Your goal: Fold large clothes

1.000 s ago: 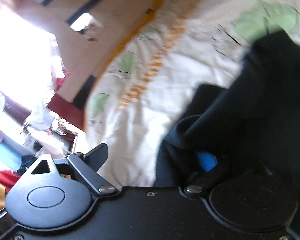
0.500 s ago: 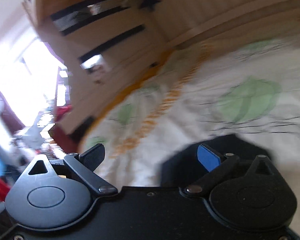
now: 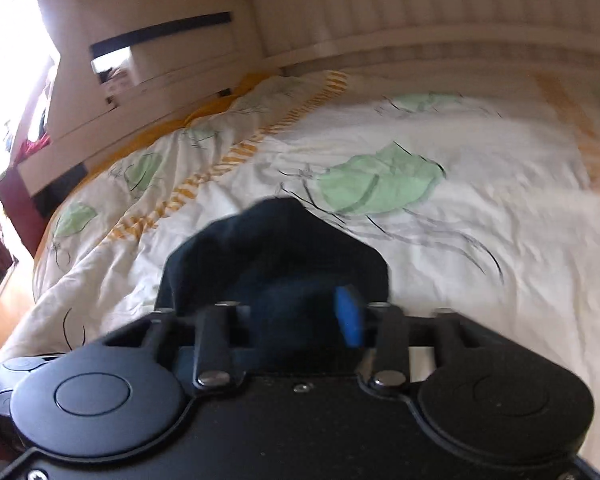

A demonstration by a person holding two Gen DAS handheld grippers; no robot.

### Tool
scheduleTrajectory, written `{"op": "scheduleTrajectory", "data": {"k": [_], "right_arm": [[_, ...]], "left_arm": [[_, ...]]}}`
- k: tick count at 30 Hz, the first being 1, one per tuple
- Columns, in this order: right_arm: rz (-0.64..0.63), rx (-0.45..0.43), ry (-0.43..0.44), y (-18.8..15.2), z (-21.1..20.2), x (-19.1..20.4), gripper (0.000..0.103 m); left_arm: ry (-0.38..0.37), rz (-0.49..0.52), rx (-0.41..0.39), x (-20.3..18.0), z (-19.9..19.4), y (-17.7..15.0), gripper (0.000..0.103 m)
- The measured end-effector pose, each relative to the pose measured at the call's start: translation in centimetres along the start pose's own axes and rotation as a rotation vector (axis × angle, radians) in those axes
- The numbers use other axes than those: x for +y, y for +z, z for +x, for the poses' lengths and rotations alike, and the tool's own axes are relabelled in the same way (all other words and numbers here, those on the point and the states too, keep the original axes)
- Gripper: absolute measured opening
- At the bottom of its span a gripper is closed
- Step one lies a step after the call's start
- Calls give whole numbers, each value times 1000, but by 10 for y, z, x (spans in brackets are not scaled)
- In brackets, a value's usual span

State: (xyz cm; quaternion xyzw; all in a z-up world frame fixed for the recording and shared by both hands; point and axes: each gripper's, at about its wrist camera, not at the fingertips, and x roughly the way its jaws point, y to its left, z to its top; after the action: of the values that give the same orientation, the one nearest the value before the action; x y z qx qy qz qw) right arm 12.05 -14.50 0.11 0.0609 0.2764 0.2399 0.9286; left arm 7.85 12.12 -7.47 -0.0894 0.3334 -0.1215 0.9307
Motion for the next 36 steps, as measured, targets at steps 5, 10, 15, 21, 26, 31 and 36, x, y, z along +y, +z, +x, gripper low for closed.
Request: {"op": "scheduleTrajectory", "data": {"k": [5, 10, 15, 21, 26, 31, 36], "right_arm": [[-57, 41, 15, 21, 50, 4, 42], [-32, 228, -34, 14, 127, -17, 11], [57, 203, 3, 6, 124, -29, 8], [0, 87, 37, 1, 58, -5, 68], [-112, -1, -31, -26, -8, 23, 68], [-110, 99, -64, -69, -13, 39, 67], [-118, 83, -133, -89, -1, 53, 68]], "left_arm": [[0, 2, 1, 0, 3, 5, 48], [11, -4, 1, 1, 2, 3, 48], [11, 1, 8, 1, 2, 5, 48], [12, 9, 16, -1, -2, 7, 47], [17, 26, 17, -3, -3, 6, 47], [18, 38, 28, -5, -2, 5, 48], [46, 67, 29, -11, 0, 5, 50]]}}
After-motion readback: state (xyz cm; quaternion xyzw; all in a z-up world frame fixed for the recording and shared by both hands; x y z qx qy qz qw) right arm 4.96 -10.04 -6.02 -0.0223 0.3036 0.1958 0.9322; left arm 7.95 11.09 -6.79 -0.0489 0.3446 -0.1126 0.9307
